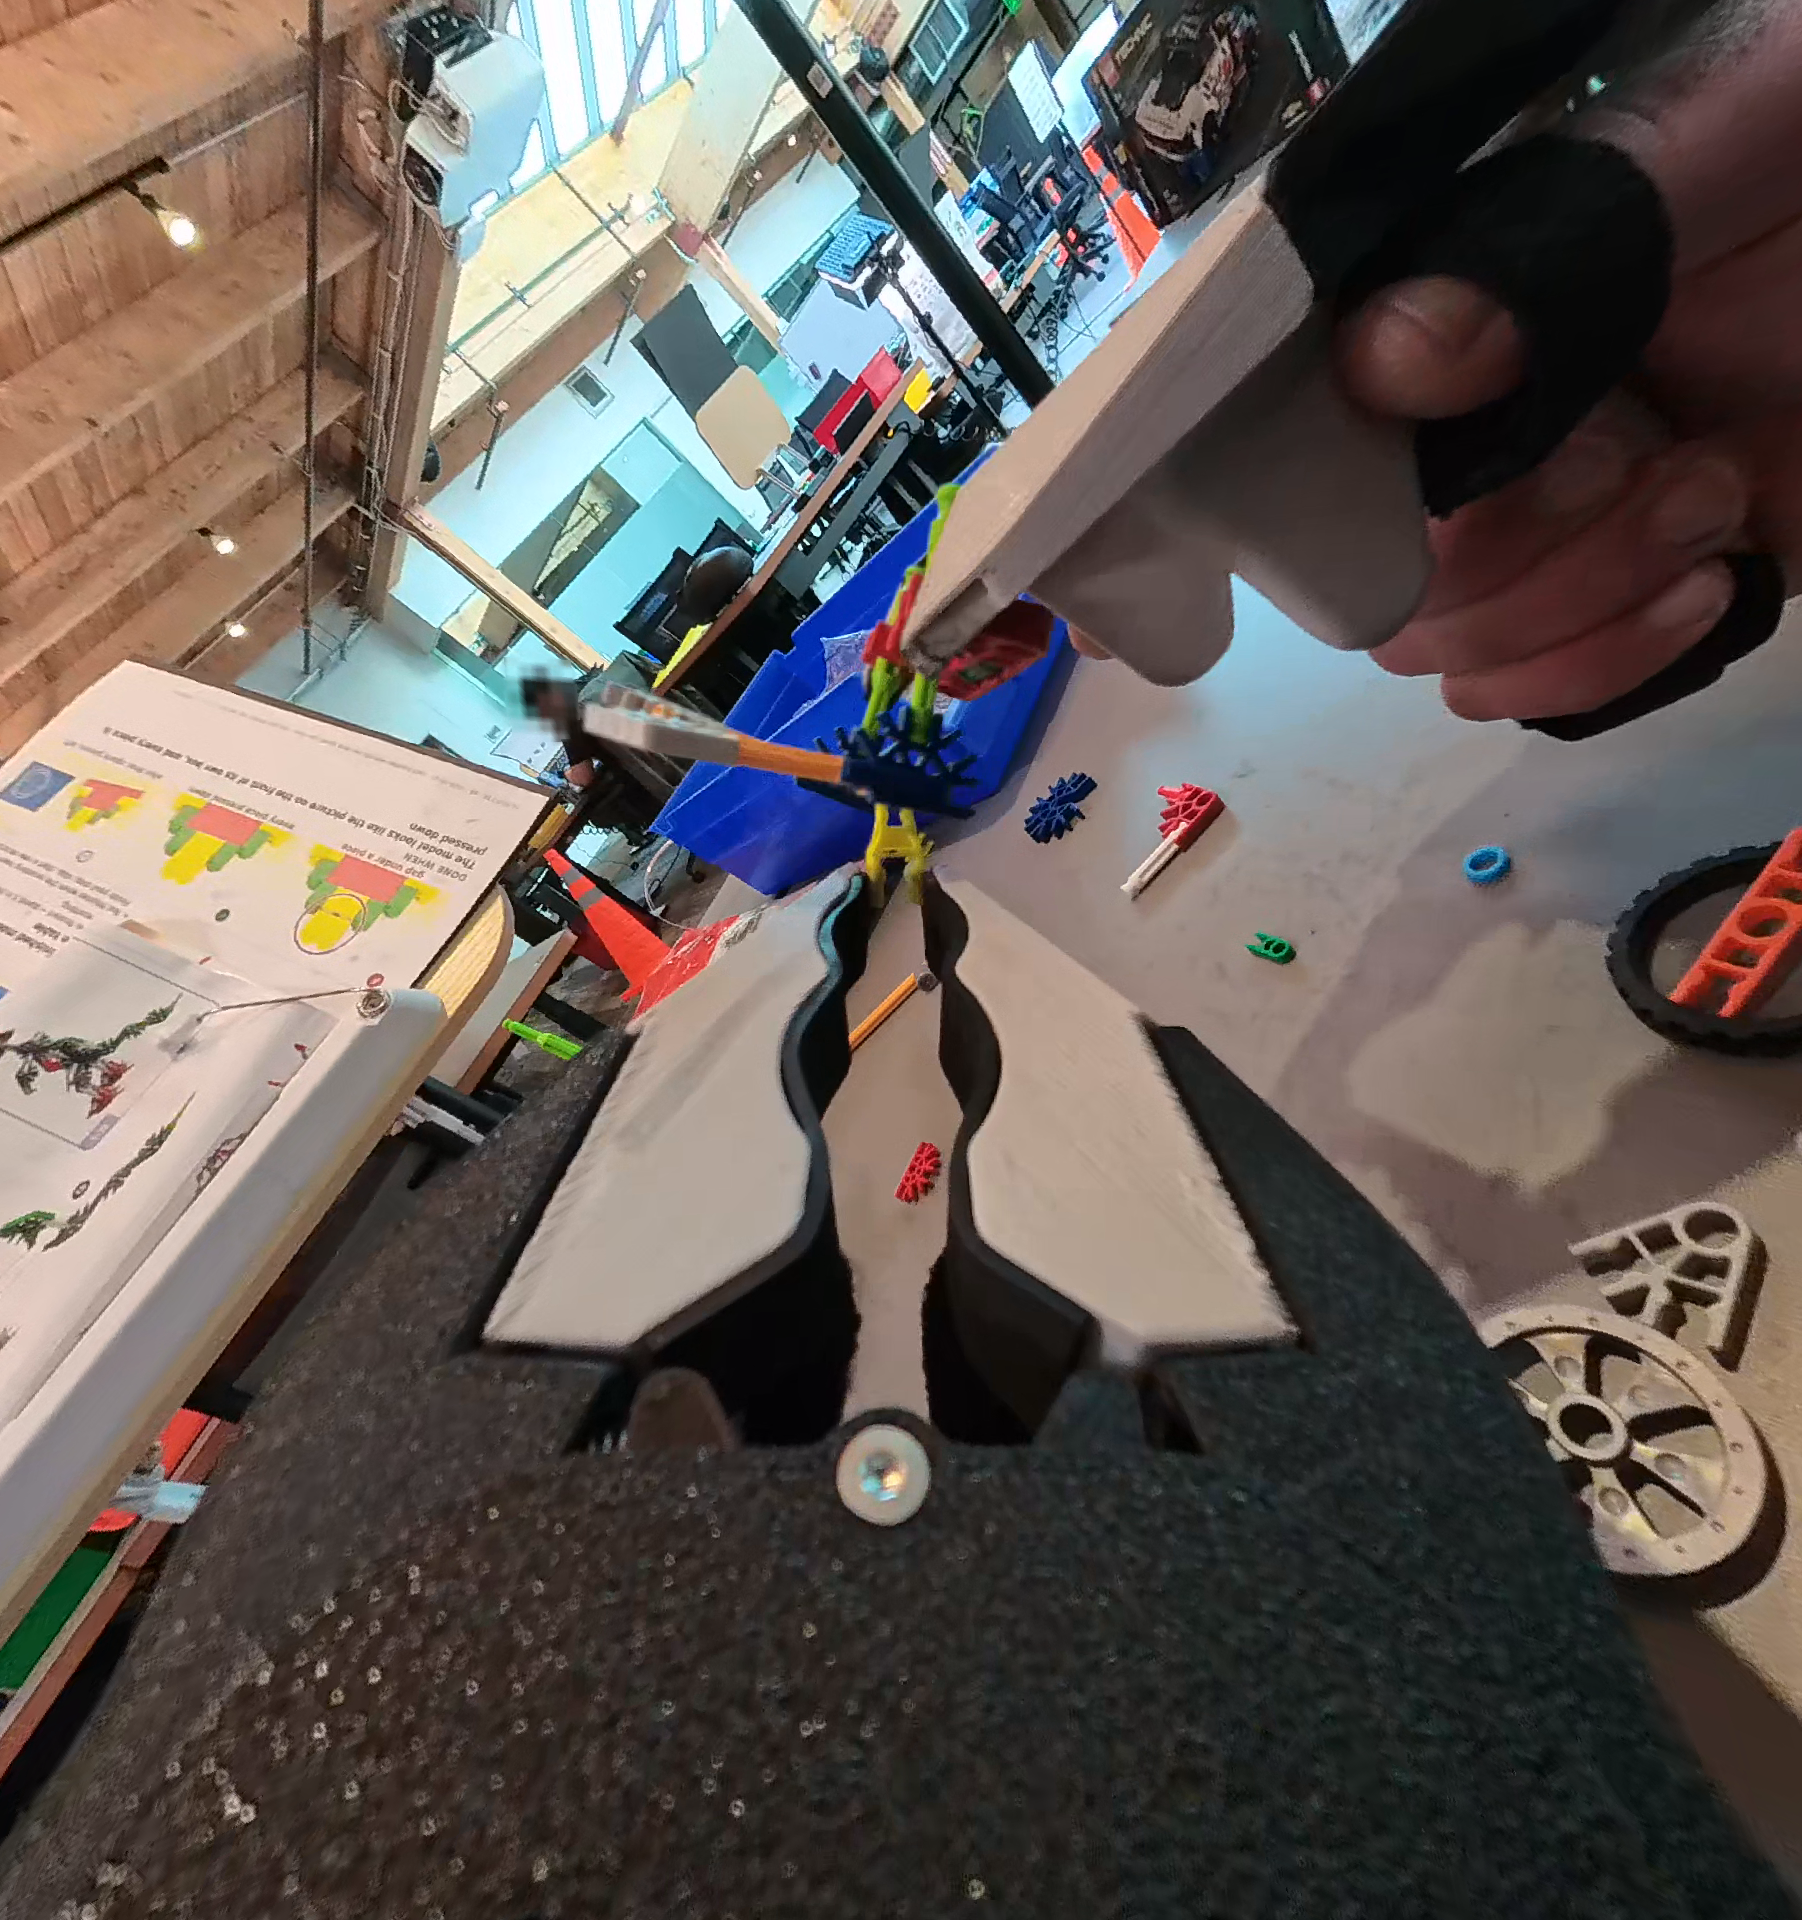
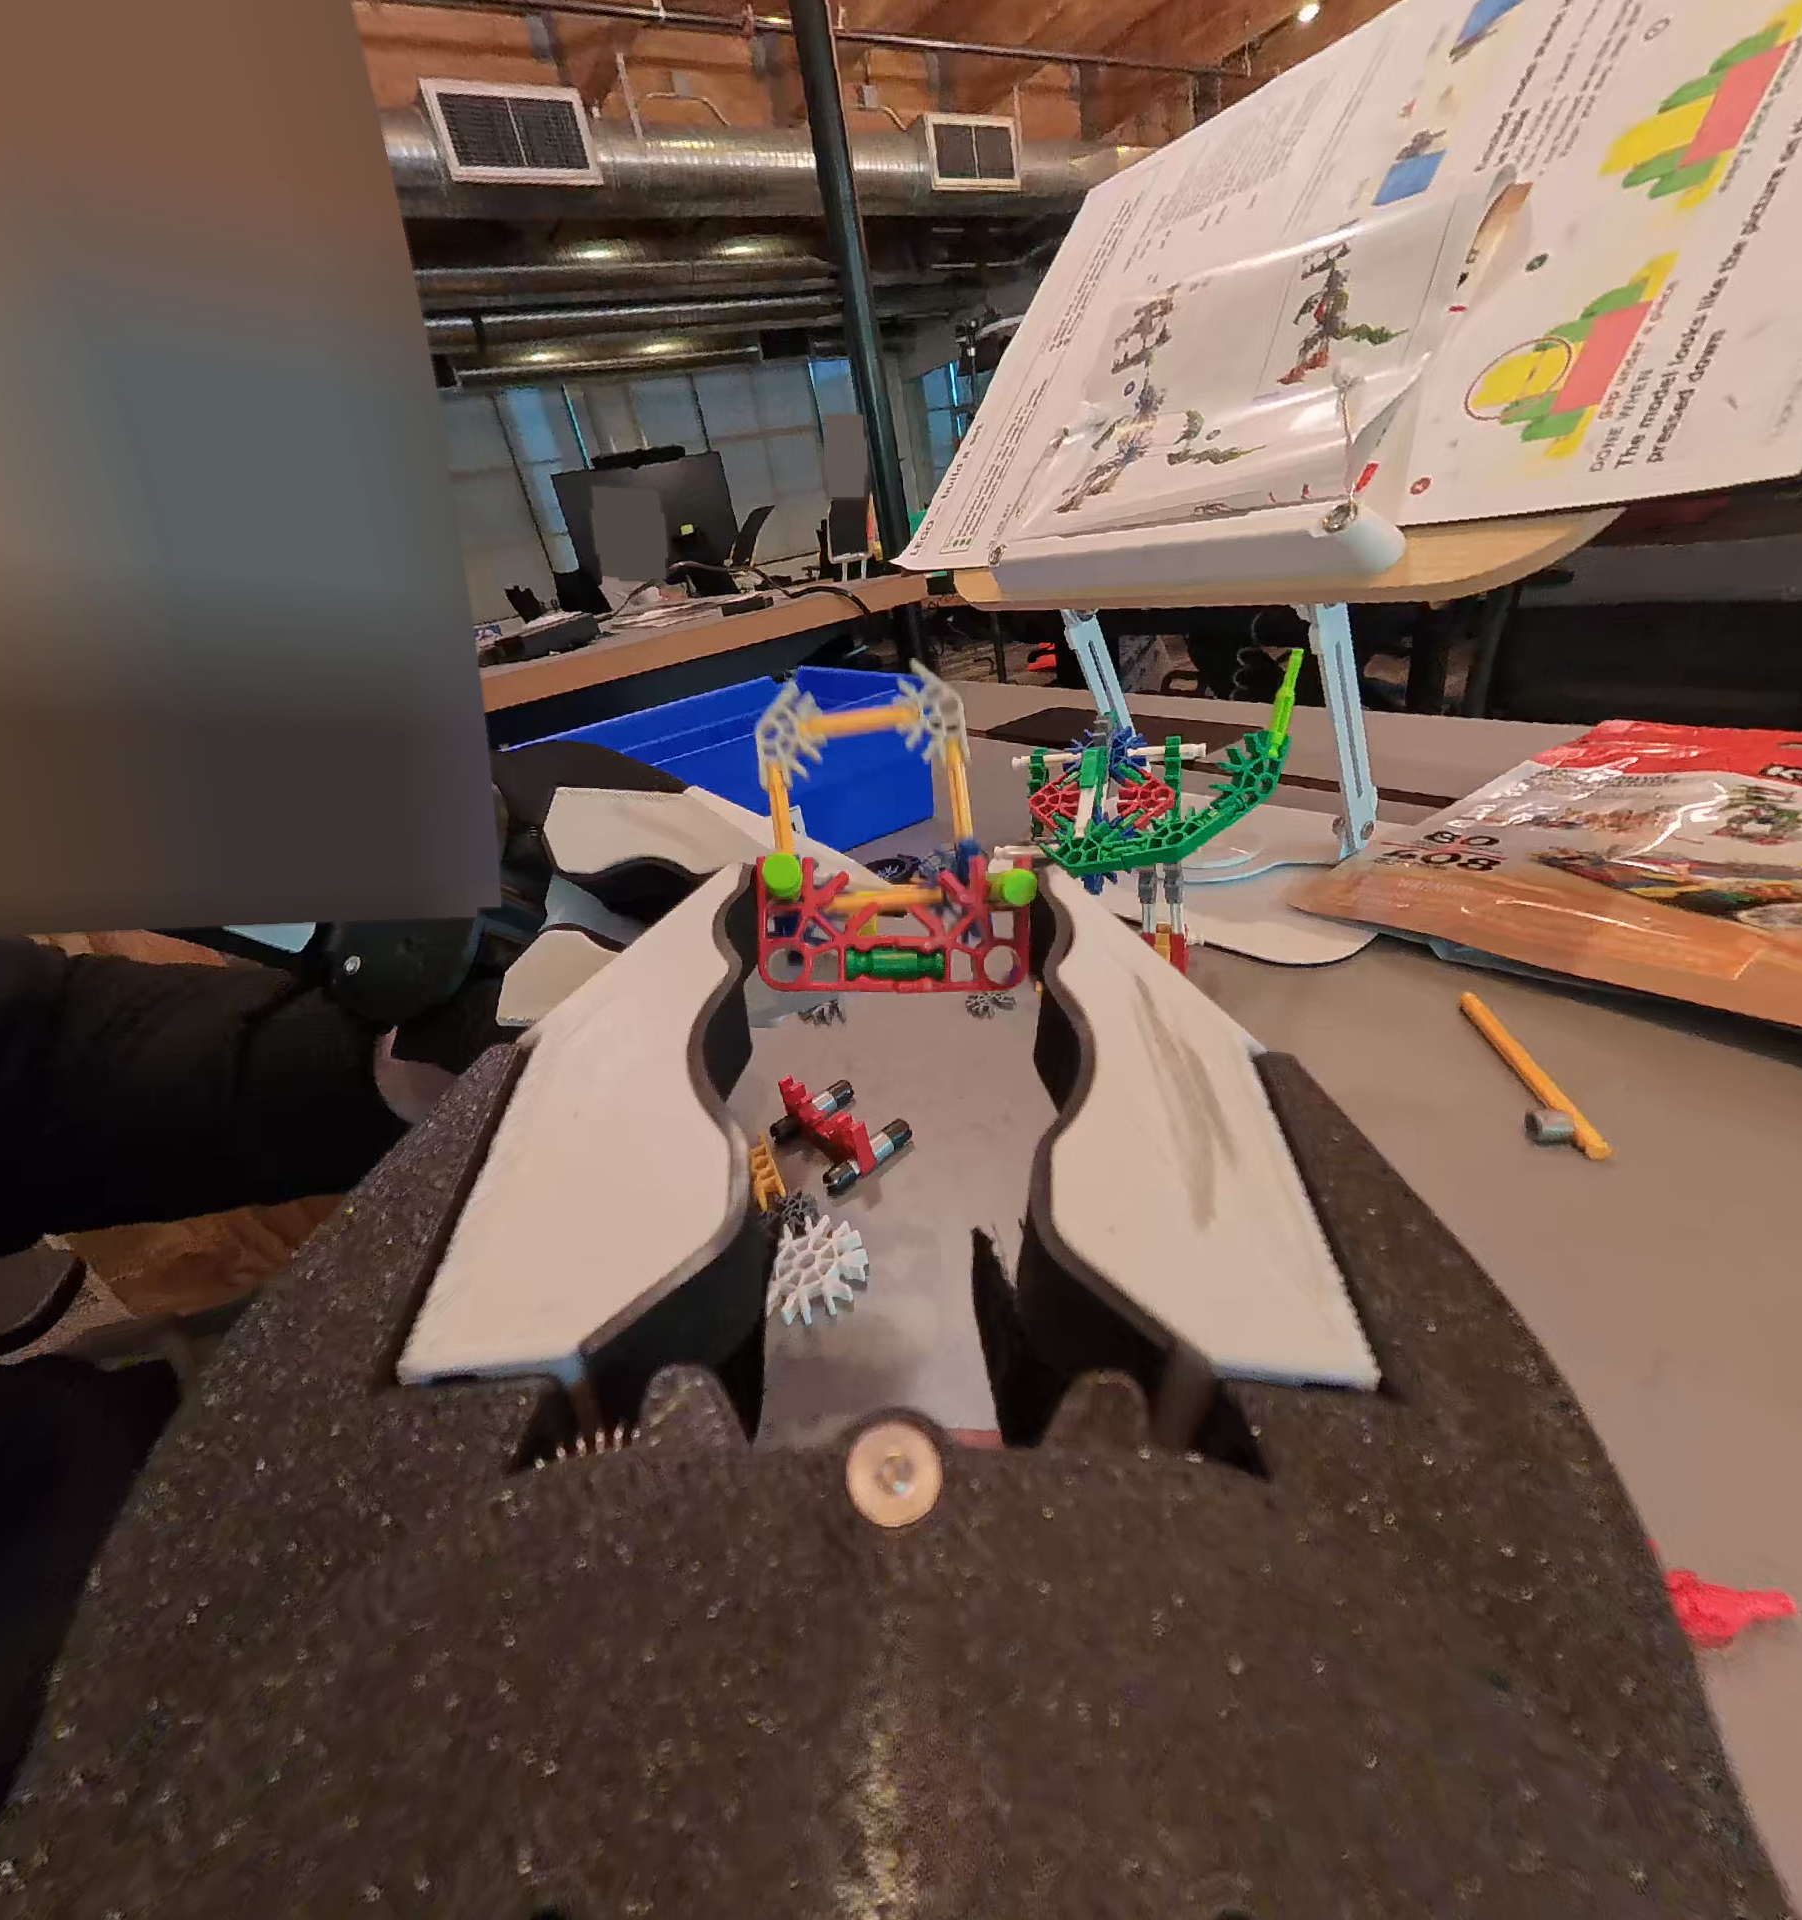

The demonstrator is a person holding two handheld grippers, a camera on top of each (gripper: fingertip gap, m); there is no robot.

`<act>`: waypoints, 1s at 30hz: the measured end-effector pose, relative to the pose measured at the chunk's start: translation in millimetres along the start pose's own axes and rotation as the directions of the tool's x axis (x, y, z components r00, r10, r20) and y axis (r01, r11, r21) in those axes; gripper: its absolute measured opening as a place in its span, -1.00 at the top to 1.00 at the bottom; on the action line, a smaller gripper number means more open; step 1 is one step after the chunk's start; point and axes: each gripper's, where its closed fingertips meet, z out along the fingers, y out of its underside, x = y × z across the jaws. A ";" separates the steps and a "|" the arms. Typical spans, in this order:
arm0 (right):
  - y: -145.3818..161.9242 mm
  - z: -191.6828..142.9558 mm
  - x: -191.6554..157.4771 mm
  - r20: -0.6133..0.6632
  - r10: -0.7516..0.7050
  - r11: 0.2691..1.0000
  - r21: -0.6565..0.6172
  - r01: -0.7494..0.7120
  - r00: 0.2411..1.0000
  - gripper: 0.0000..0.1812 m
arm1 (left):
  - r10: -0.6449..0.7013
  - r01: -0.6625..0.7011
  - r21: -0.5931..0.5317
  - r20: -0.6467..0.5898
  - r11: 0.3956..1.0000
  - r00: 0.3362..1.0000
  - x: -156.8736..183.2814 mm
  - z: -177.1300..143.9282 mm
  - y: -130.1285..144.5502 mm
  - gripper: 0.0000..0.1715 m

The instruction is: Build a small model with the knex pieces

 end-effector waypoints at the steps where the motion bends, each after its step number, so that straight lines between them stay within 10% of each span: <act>1: 1.0 -1.2 0.2 0.004 0.008 1.000 -0.005 -0.008 1.000 0.44 | 0.000 0.000 0.001 0.000 1.000 1.000 0.1 0.1 0.0 0.92; 19: 7.9 -8.4 4.2 0.003 0.058 0.998 0.001 -0.058 0.998 0.44 | 0.035 -0.036 -0.015 -0.036 0.999 0.999 12.5 8.4 2.7 0.92; 30: 60.8 -17.8 14.8 -0.020 0.053 0.935 -0.350 -0.057 0.998 0.44 | 0.161 -0.168 -0.062 -0.104 0.984 0.981 26.8 17.0 24.5 0.91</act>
